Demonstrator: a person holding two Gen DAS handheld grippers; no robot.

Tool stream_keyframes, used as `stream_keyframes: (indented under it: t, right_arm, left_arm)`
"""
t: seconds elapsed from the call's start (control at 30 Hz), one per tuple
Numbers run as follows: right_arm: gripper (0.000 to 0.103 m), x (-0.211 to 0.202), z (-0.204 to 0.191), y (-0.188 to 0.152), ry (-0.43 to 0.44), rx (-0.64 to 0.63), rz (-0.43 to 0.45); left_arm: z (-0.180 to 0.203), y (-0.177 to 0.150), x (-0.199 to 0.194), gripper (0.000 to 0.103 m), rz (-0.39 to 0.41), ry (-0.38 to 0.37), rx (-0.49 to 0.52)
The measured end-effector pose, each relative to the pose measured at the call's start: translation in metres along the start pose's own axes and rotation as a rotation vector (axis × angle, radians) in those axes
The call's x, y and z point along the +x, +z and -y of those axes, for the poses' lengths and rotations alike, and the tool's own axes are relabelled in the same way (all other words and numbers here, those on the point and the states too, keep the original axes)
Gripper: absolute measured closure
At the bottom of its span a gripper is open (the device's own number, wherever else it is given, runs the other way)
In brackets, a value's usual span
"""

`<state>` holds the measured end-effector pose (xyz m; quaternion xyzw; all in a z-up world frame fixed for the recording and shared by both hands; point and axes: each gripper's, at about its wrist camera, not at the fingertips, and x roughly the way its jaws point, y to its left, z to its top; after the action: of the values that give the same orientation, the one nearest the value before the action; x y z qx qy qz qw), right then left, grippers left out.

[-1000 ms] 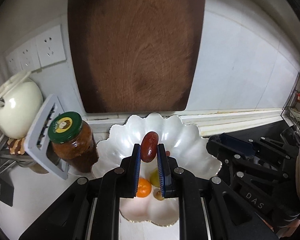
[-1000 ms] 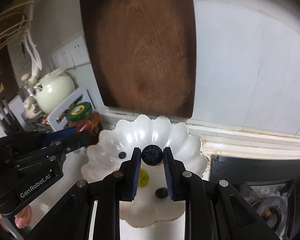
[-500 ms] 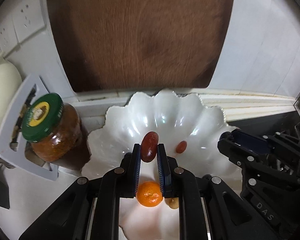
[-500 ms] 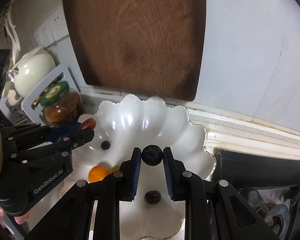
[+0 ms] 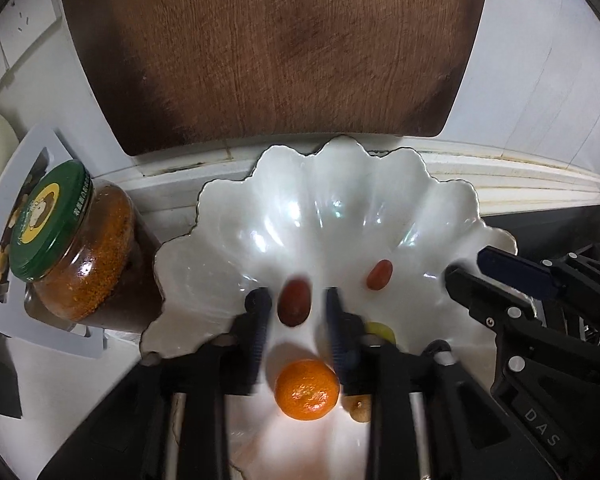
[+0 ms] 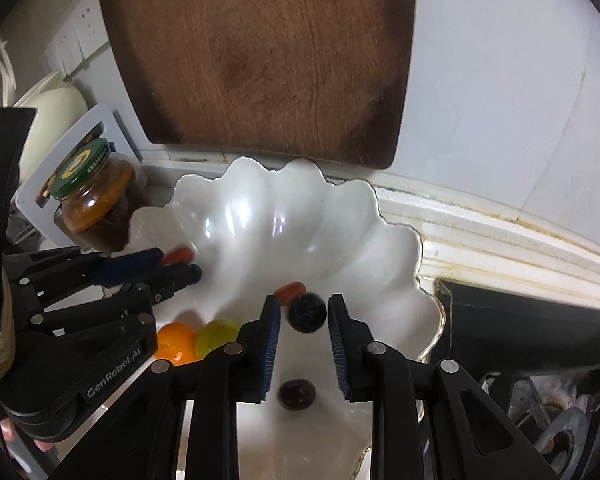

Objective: Organize fruits
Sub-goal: 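Open the left tool over the bowl while the right tool opens too, then withdraw both open tools from the bowl toward the fruits on the counter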

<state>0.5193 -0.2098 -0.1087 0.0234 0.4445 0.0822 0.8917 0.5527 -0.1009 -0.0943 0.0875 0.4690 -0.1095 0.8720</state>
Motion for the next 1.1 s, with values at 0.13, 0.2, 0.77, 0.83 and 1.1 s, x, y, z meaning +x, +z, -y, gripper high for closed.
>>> stream_keyframes:
  t: [0.13,0.2,0.77,0.83,1.1]
  right_arm:
    - [0.064,-0.003,0.003,-0.002,-0.012,0.006,0.004]
    - [0.064,-0.005,0.004,-0.002,-0.015,0.006,0.002]
    - [0.054,-0.052,-0.004,-0.02,-0.046,-0.009,0.076]
    - [0.053,-0.06,-0.007,-0.024,-0.049,-0.012,0.091]
    - [0.053,-0.092,-0.012,-0.037,-0.022,-0.04,0.154]
  left_arm:
    - [-0.001,-0.002,-0.007,0.06,0.015,0.016,-0.008]
    - [-0.002,-0.005,-0.013,0.052,0.023,0.025,-0.01]
    - [-0.021,-0.032,-0.08,0.019,0.157,0.113,-0.042]
    - [-0.022,-0.036,-0.089,0.016,0.17,0.12,-0.045]
    - [-0.016,-0.054,-0.124,0.012,0.223,0.159,-0.059]
